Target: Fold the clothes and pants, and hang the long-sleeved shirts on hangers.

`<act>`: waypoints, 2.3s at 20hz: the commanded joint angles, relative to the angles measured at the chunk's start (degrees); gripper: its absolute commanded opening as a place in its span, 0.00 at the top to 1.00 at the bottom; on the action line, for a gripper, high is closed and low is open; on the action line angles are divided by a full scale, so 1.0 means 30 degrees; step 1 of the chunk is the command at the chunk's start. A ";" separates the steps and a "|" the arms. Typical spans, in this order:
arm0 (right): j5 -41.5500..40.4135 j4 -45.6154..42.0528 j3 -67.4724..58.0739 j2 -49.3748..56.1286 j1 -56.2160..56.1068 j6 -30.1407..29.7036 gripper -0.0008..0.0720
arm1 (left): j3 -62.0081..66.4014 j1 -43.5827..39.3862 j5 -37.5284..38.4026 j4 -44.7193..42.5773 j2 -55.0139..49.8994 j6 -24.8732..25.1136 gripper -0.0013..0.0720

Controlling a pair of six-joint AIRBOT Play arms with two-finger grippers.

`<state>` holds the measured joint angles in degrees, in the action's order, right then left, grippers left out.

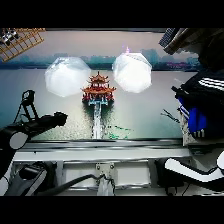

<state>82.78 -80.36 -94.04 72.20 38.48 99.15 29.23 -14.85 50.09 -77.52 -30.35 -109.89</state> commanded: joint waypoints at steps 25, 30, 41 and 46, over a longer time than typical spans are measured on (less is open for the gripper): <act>0.1909 -0.4634 0.9588 -0.5370 0.5967 0.0867 0.18 | 0.0051 -0.0015 -0.0794 0.0554 0.0007 0.2368 0.42; -0.3614 0.4503 0.4401 -0.5209 0.5377 -0.0109 0.18 | 0.1537 -0.0015 -0.2550 0.0933 -0.1049 0.4444 0.42; -0.3606 0.2608 0.2943 -0.2514 -1.2910 -0.5952 0.20 | 1.1293 -0.0007 -0.1931 0.0867 -0.7810 0.8641 0.42; -0.3650 0.1858 0.3111 -0.2280 -1.5205 -0.5923 0.20 | 1.1278 -0.0007 -0.1916 0.0860 -0.7847 0.8641 0.42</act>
<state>72.05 -71.92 -84.75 64.88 -2.07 81.91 62.15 -14.85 44.31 -74.91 -53.30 -84.55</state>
